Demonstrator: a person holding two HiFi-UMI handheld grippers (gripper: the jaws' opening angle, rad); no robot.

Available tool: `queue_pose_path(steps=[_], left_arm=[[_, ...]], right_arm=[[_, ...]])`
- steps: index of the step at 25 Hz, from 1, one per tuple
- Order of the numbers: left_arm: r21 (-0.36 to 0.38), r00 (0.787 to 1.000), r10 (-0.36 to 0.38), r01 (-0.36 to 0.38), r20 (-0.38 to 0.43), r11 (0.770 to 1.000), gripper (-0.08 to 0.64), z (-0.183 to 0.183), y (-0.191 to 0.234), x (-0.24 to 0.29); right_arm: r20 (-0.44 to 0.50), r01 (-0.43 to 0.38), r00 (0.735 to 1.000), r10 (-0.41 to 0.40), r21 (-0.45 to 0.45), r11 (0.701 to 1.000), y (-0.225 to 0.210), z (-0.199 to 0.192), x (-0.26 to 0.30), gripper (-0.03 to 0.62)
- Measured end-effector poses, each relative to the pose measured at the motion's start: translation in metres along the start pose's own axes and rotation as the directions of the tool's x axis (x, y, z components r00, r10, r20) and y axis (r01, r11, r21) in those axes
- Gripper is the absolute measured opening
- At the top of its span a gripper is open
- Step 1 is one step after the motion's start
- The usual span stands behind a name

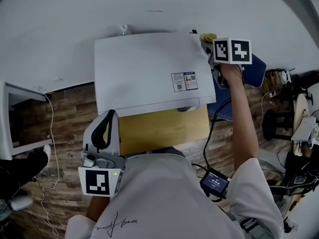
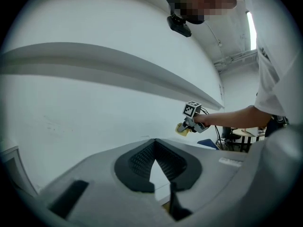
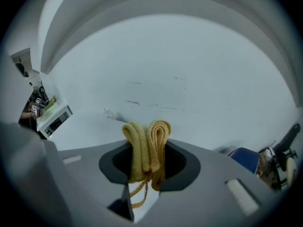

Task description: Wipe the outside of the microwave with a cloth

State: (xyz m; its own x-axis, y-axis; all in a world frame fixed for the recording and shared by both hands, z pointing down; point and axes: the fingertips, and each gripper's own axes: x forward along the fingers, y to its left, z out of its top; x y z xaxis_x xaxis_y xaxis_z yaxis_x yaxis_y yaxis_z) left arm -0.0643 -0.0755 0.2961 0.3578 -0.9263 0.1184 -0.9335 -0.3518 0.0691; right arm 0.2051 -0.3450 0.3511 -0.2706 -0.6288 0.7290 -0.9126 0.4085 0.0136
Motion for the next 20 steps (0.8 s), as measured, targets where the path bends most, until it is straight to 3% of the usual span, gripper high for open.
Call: queue_pose_path(steps=[7,11,20], left_arm=[[0.005,0.999,-0.036,0.036,-0.005,0.999,-0.006,-0.002,0.008,0.006],[-0.002,1.0,-0.019,0.019,0.005,1.0,-0.006,-0.002,0.008,0.01],[-0.035,1.0,0.002,-0.001,0.017,0.999,-0.006,-0.004,-0.002,0.018]], right_arm=[[-0.09,0.095,0.991,-0.098,-0.034,0.995,-0.018,0.0,0.033,0.12],[-0.143,0.136,0.979,-0.143,-0.058,0.989,-0.031,-0.005,0.049,0.119],[-0.166,0.118,0.979,-0.12,-0.021,0.993,-0.029,-0.009,0.057,0.117]])
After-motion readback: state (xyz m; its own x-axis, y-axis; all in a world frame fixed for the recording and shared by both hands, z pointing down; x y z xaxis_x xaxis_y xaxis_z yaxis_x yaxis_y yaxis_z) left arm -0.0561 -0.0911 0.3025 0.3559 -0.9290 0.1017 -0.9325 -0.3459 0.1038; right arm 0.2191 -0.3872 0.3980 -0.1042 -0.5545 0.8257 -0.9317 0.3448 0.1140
